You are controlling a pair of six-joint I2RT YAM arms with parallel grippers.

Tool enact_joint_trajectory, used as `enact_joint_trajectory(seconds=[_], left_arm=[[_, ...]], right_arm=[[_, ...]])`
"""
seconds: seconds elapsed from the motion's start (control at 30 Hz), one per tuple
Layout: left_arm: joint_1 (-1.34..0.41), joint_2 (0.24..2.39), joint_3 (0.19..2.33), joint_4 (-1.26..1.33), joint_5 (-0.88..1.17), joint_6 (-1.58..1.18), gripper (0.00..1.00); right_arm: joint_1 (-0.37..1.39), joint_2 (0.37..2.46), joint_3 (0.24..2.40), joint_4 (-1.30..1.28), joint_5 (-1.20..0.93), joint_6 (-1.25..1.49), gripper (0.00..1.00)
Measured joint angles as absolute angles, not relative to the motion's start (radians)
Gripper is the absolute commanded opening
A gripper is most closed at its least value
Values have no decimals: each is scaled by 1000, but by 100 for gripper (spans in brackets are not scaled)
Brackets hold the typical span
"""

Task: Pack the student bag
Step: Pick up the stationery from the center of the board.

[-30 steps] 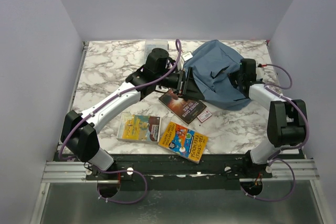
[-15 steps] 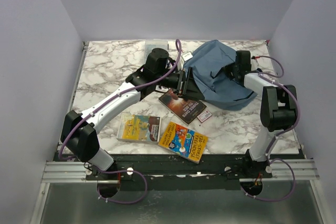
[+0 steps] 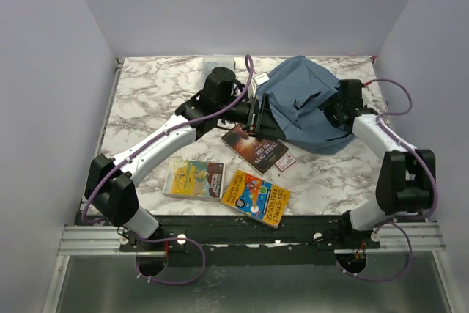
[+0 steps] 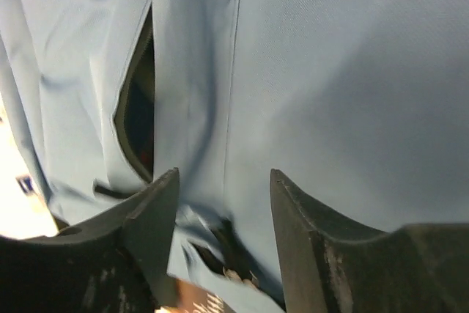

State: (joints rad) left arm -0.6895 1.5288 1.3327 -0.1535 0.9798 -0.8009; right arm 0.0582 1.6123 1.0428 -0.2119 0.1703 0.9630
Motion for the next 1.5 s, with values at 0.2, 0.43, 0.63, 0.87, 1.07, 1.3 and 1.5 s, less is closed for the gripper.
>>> enact_joint_trajectory(seconds=[0.2,0.43,0.63,0.87,1.07,1.3,1.5], left_arm=[[-696,1525,1333,-152,980,-801,79],[-677,1525,1333,-154,979,-799,79],[-621,1525,1333,-162,974,-789,79],[-606,1525,1333,-166,960,-788,79],[-606,1524,1333,-166,960,-788,79],[-606,1519,1333,-166,960,-789,79],[-606,1504,1333,-165,962,-790,79]], right_arm=[[81,1357,972,-325,89,726,79],[331,1374,1091,-551,109,682,82],[453,1391,1053,-658,100,936,82],[538,1362,925,-702,114,1275,79],[539,1522,995,-819,152,1410,74],[543,1666,1077,-888,163,1441,71],[545,1704,1095,-915,169,1452,69]])
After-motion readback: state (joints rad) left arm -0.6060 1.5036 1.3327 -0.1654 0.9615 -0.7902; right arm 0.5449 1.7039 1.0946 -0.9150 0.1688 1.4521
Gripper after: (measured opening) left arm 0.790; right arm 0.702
